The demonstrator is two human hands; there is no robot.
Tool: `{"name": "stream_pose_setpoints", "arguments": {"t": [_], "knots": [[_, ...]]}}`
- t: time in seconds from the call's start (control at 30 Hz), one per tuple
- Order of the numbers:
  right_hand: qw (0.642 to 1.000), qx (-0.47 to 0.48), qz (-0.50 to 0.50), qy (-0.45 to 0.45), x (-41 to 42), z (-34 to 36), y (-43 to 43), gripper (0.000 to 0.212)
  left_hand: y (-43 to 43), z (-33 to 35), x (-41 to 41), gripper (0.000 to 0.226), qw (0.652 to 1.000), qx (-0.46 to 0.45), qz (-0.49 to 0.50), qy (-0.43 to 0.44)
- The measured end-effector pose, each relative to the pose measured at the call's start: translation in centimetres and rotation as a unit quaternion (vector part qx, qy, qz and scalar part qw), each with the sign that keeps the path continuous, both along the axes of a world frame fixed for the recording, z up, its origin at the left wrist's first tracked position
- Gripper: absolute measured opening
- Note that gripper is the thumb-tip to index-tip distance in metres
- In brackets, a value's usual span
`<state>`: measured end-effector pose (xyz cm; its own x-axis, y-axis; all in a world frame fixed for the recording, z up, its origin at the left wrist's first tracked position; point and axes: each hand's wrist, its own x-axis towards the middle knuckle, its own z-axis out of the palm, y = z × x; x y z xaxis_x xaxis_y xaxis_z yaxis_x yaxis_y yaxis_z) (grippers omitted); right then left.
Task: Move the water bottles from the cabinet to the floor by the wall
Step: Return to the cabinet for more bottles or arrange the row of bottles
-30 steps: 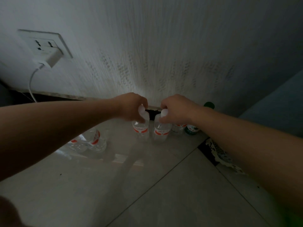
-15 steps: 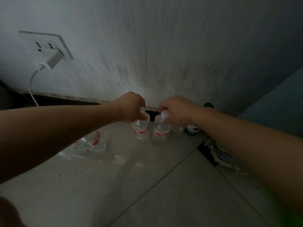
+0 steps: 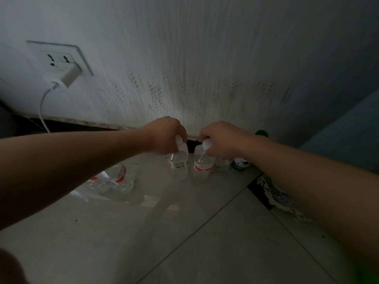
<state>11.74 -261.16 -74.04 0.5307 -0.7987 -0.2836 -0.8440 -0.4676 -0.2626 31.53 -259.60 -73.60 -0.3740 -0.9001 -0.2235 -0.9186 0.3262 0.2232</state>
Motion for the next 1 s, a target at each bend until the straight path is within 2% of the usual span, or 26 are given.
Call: {"name": "stream_pose_setpoints", "arguments": {"t": [0.33,0.57,0.83,1.0], "knots": [[1.000,0.010,0.000,0.010,0.0,0.0,0.0,0.025,-0.2,-0.8,-0.1,0.040,1.000,0.023,-0.015,-0.008],[1.000,0.001,0.001,0.008,-0.1,-0.2,-0.1,0.018,-0.2,-1.2,-0.4,0.048,0.999,0.021,-0.020,-0.018],[1.000,0.010,-0.009,0.005,-0.1,-0.1,0.0,0.012,0.2,-1.3,-1.2,0.057,0.996,0.012,0.083,-0.012],[1.000,0.007,-0.003,0.004,-0.3,0.1,0.0,0.020,0.1,-1.2,-1.6,0.045,0.994,-0.003,0.107,0.010]]}}
